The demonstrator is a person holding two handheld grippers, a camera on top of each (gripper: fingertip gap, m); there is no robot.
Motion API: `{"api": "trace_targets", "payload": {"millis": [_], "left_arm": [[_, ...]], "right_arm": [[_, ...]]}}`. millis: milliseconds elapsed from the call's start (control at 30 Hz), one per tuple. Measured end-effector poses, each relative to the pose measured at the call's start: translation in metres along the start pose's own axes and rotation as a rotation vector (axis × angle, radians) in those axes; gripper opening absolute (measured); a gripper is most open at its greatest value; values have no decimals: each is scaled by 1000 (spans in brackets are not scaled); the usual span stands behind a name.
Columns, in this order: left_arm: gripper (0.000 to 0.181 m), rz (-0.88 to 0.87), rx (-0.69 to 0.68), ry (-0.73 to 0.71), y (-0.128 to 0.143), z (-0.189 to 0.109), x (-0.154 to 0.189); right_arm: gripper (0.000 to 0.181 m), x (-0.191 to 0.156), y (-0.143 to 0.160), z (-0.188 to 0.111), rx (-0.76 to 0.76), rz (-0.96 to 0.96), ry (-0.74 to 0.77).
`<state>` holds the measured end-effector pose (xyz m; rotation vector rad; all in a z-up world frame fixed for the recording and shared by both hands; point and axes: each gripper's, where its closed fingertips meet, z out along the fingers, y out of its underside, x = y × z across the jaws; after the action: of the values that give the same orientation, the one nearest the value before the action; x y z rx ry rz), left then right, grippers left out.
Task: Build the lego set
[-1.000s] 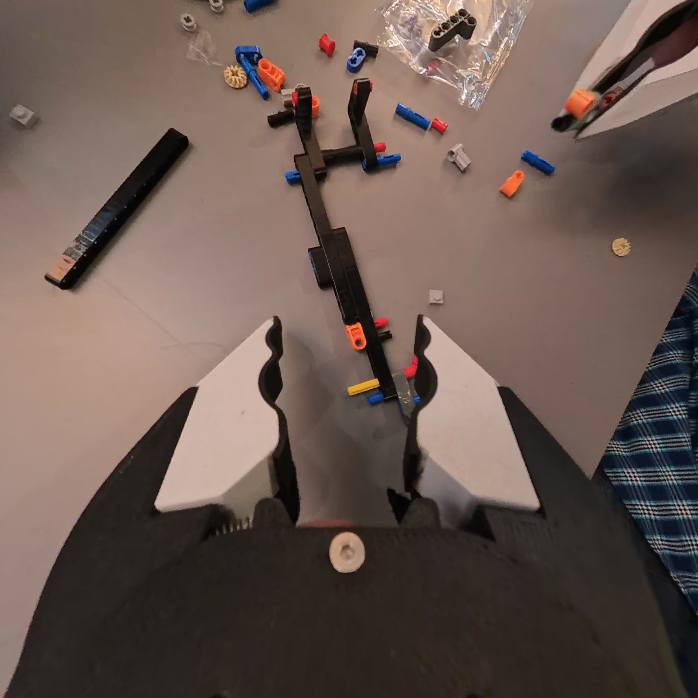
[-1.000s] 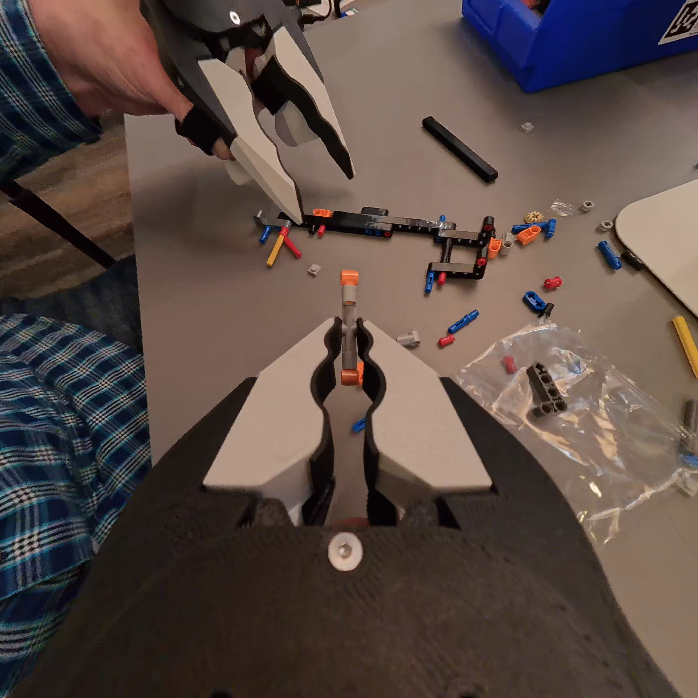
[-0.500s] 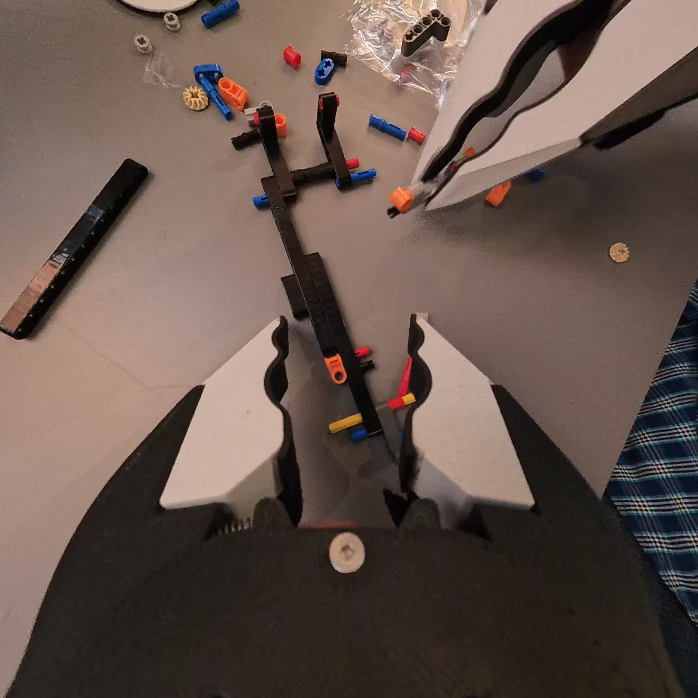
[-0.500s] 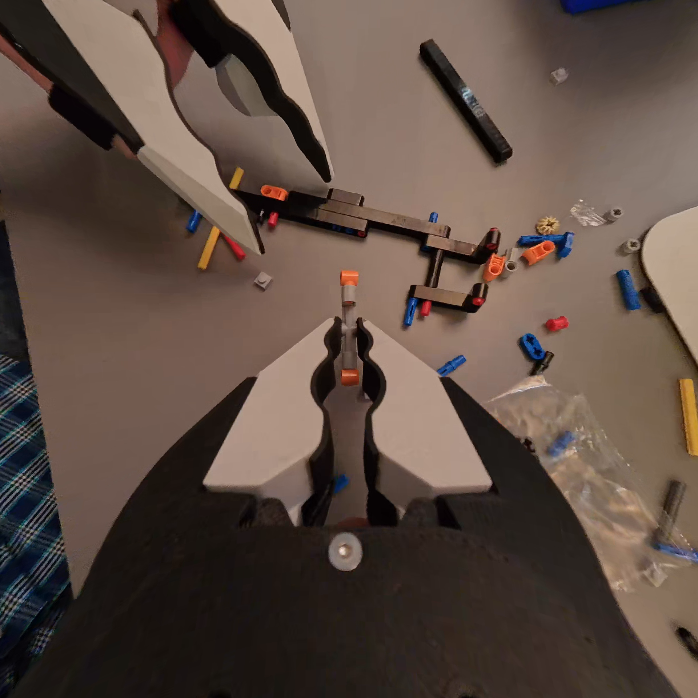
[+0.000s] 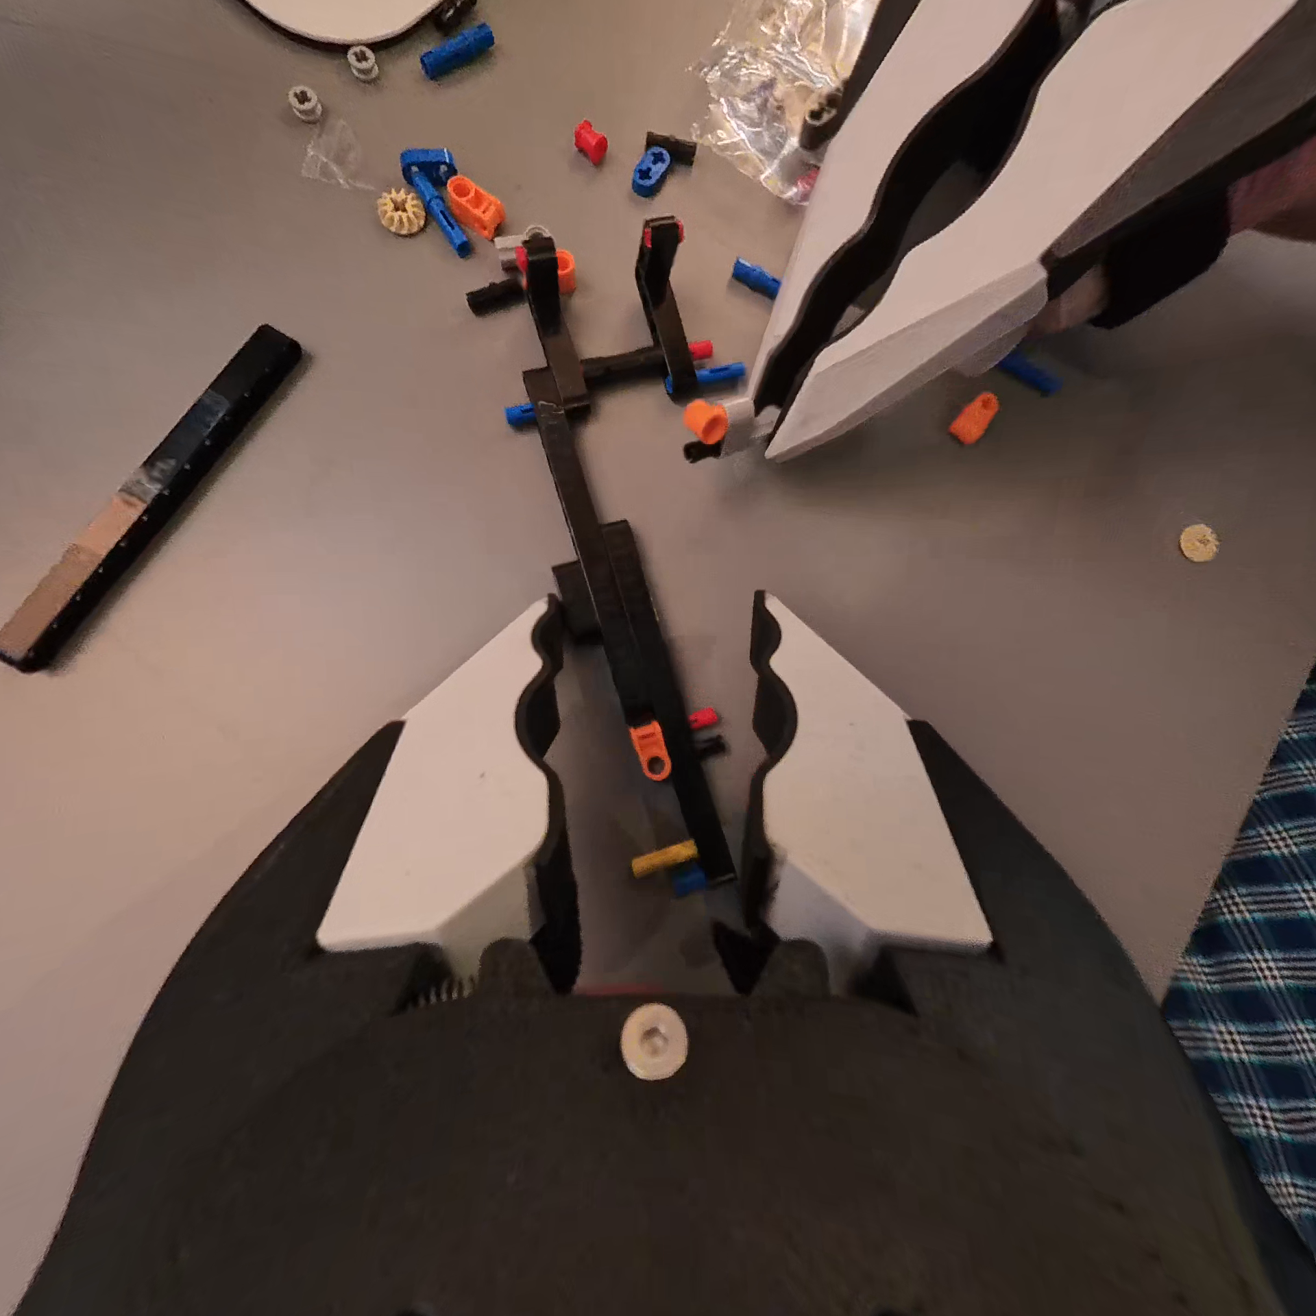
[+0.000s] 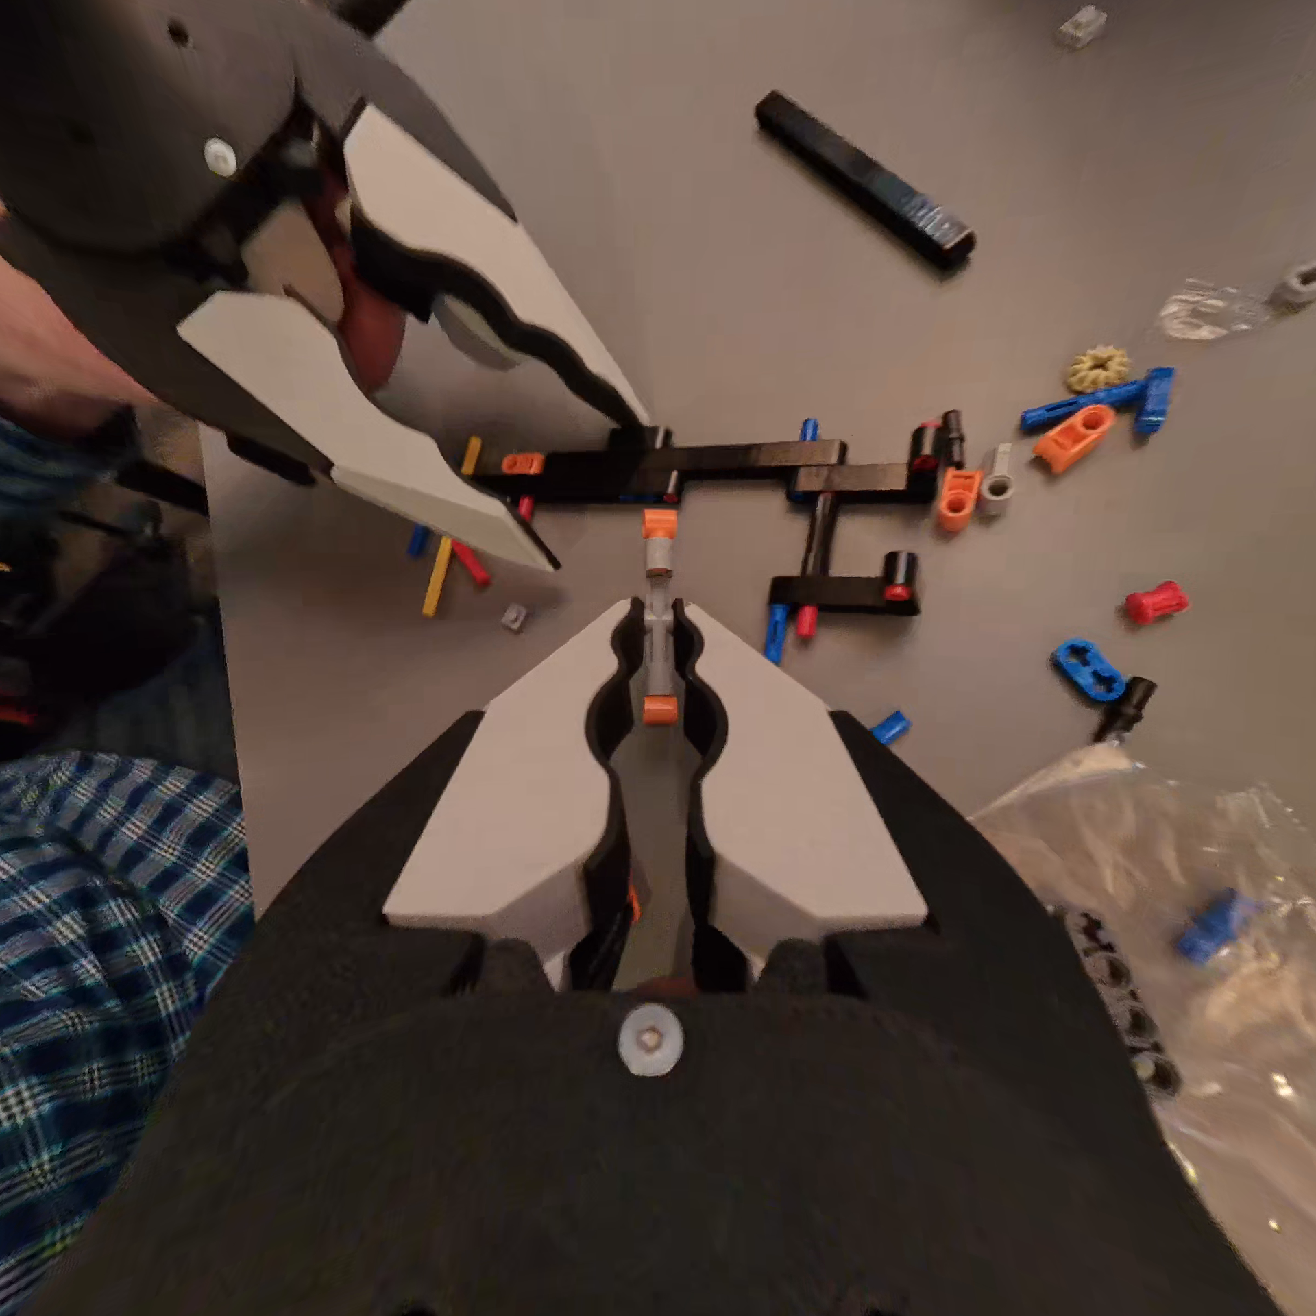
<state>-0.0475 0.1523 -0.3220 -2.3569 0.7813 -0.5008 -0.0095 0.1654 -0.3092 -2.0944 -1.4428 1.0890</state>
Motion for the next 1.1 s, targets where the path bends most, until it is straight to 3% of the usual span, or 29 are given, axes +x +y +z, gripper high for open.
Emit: {"api": "trace_targets", "payload": {"millis": [333,1100], "left_arm": [[23,-8,-13,11,-9,8,-7],[22,-55,19,26,-11,9,-7]], "right_arm": [[5,17,-5,11,-70,-81,130],[5,17,3,10,-160,-61,175]]}}
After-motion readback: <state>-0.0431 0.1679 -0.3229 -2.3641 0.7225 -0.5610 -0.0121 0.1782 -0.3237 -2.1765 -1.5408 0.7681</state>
